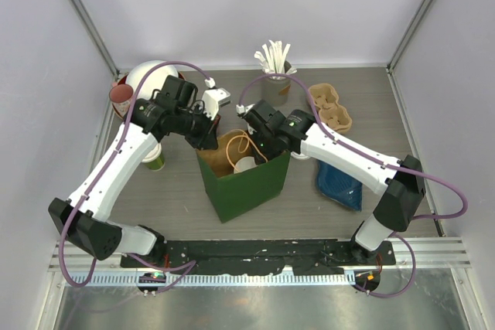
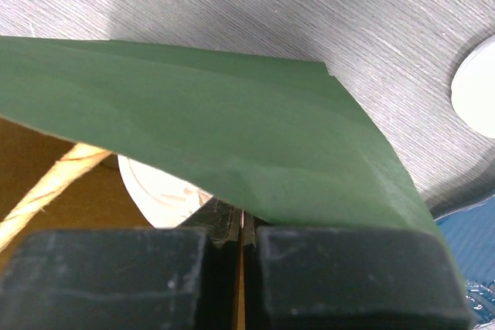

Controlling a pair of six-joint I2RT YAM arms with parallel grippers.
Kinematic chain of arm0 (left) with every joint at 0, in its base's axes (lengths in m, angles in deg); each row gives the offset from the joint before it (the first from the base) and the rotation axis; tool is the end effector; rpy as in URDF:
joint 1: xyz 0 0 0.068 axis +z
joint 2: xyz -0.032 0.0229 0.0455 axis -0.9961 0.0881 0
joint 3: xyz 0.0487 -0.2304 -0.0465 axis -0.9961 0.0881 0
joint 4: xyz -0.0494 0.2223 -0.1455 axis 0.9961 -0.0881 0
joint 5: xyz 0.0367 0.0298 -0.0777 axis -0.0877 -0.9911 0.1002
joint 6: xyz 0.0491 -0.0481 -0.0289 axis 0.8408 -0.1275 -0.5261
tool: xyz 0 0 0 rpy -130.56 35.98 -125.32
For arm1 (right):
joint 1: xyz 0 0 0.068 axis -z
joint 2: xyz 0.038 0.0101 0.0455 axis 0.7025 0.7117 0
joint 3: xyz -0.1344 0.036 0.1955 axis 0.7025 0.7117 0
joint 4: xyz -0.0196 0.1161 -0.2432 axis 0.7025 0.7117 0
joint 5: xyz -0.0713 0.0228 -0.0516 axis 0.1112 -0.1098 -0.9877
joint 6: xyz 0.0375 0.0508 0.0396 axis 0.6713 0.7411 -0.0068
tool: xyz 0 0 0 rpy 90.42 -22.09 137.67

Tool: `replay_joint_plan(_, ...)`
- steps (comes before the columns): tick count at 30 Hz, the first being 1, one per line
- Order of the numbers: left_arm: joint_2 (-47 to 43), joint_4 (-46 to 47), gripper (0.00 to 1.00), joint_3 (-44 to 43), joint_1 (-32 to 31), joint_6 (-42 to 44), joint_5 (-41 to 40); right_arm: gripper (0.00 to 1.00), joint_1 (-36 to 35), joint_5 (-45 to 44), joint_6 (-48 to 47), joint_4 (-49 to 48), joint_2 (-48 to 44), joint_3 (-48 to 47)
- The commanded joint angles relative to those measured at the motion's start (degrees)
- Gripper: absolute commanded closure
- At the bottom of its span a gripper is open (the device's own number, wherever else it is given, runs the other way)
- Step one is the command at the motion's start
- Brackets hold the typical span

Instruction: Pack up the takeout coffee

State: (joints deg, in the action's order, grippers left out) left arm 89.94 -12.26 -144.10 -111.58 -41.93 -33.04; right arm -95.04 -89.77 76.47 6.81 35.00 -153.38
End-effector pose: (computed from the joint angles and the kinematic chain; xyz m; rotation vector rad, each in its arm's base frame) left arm 0.2522 -0.1562 0.3239 0.9299 2.3333 -0.6779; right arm 0.2324 0.2773 0.2570 -0.7373 2.5502 0.3620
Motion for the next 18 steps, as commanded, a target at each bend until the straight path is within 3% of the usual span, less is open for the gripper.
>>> replay_joint_plan(1, -2.06, -0.18, 1.0, 0.24, 0.09, 1.4, -1.92, 0.99, -0.04, -2.04, 1.09, 4.37, 0.87, -1.24)
replay_joint_plan(12, -2.23, -0.53, 1.0, 0.15, 0.09, 1.66, -1.83, 0.99, -0.04, -3.98, 1.0, 4.38, 2.19, -0.62)
replay_joint_plan(18, -2.23, -0.79, 1.0, -0.11, 0.18, 1.75, -1.75, 0.82, -0.12, -4.59, 0.74, 4.38, 2.2, -0.89)
